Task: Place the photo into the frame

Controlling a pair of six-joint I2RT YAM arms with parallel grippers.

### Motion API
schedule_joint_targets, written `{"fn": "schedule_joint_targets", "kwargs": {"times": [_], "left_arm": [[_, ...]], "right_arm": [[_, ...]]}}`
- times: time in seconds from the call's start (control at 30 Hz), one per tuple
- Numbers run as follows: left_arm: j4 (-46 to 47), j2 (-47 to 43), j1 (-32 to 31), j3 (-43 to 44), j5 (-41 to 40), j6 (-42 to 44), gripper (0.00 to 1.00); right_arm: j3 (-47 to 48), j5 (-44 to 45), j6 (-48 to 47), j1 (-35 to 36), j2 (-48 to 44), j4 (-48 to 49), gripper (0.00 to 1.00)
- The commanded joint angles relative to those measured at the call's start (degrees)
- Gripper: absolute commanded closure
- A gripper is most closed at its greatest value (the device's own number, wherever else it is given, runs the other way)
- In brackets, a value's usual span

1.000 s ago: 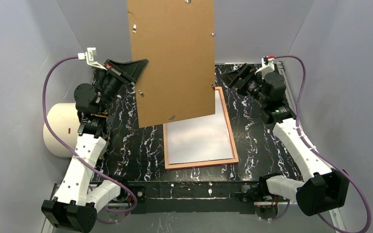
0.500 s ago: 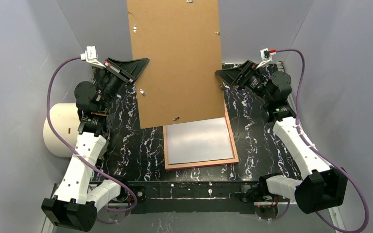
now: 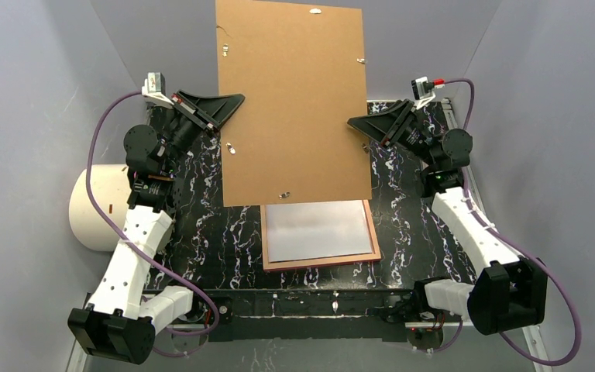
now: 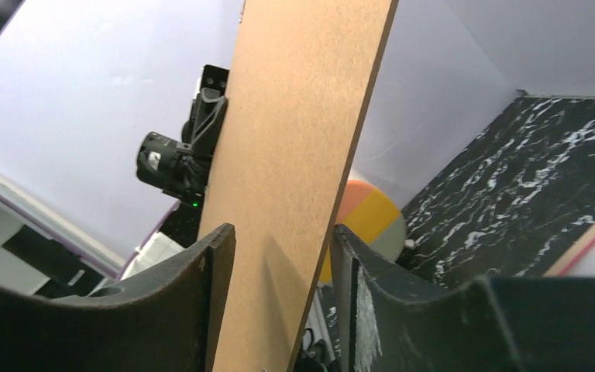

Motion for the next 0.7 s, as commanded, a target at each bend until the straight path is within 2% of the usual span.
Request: {"fn": "schedule_joint_targets", "kwargs": {"times": [0.0, 0.13, 0.37, 0.5, 0.67], "left_arm": [[4.17, -2.07, -0.11, 1.94, 1.08, -3.38, 1.00], [4.20, -2.28, -0.10, 1.68, 1.43, -3.96, 1.00], [4.10, -5.57, -0.11, -2.78, 0.07, -4.03, 1.00], [3.99, -6.28, -0.09, -5.50, -0.02, -4.12, 1.00], [2.87, -7.69, -0.09, -10.47, -0.74, -2.79, 0.82]], "right_arm": [[0.09, -2.18, 5.50, -0.33, 0.91, 7.88, 0.47], [-0.45, -1.83, 7.27, -0.47, 1.15, 8.74, 0.58], [-2.13, 1.81, 8.34, -0.71, 0.50, 4.78, 0.99], [-3.57, 2.02, 9.49, -0.75, 0.49, 4.71, 0.99], [-7.86, 3.03, 10.03, -0.71, -0.72, 2.88, 0.99]]}}
